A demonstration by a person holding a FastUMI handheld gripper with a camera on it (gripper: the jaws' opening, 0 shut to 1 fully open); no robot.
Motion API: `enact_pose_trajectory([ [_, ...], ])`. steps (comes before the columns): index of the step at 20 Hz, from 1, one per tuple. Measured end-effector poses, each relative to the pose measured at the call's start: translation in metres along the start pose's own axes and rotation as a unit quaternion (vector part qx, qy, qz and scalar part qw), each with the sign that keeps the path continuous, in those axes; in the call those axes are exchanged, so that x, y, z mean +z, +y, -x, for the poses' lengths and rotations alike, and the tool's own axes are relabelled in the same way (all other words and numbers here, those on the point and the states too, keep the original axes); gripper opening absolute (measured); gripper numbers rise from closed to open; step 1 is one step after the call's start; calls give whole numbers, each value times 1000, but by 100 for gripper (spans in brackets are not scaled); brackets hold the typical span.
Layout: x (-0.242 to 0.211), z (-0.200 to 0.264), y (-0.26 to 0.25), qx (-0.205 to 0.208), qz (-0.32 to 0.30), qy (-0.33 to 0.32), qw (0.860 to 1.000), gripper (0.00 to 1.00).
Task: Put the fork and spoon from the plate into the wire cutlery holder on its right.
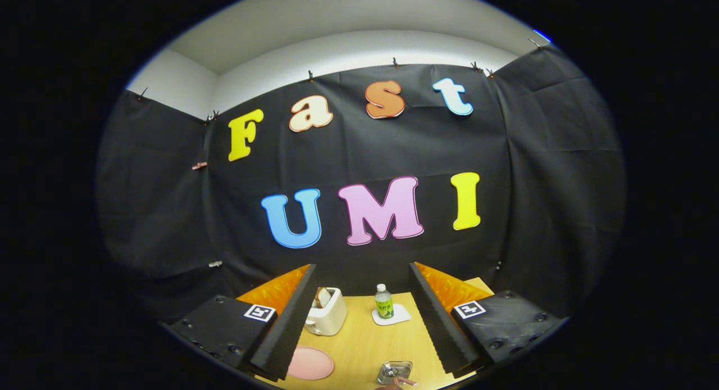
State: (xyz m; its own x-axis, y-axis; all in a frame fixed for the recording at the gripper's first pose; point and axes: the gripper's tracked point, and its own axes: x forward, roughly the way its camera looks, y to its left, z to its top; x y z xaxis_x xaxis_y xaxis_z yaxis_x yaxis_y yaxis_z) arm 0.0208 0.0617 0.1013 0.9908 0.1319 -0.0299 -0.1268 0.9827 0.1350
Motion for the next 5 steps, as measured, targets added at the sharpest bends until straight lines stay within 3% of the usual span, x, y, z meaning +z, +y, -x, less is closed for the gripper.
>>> enact_pose_trajectory([
  [5,-33,15,-6,-67,30,9,997,99],
])
